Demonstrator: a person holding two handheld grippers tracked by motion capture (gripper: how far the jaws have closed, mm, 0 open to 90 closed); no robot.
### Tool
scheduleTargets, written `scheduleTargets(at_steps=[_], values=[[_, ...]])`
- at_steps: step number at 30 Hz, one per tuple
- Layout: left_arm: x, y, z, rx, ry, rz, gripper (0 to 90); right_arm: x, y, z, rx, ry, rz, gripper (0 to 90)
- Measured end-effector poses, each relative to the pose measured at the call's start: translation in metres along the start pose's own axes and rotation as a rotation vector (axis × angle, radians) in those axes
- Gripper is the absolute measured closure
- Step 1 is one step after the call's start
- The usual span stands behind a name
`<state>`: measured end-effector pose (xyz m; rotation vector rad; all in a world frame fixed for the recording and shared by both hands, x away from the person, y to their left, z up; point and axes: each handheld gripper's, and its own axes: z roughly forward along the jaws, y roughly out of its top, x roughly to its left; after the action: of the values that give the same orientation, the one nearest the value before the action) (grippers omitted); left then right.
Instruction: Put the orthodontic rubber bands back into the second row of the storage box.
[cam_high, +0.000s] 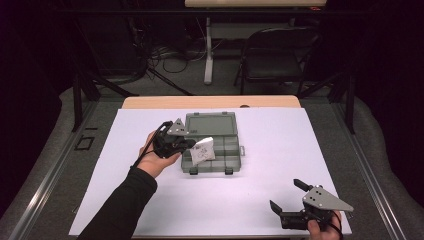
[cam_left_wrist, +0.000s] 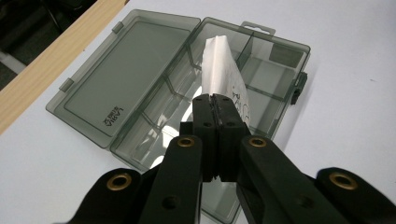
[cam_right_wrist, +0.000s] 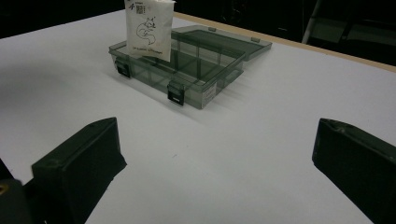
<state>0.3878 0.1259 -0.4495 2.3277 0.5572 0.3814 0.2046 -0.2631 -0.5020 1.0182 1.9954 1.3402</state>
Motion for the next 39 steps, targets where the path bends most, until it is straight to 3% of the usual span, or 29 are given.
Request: scheduleTargets(at_steps=[23,39], values=[[-0.002,-0.013,0.015,0.040,-0.034,-0.008,89.2,0.000,0.000,0.000,0.003,0.002,0.003,1.0],[-0.001,-0.016,0.023,0.062,-0.029,-0.025,88.0,0.000,0.000,0.001,0.005,0.004,0.003,1.0]])
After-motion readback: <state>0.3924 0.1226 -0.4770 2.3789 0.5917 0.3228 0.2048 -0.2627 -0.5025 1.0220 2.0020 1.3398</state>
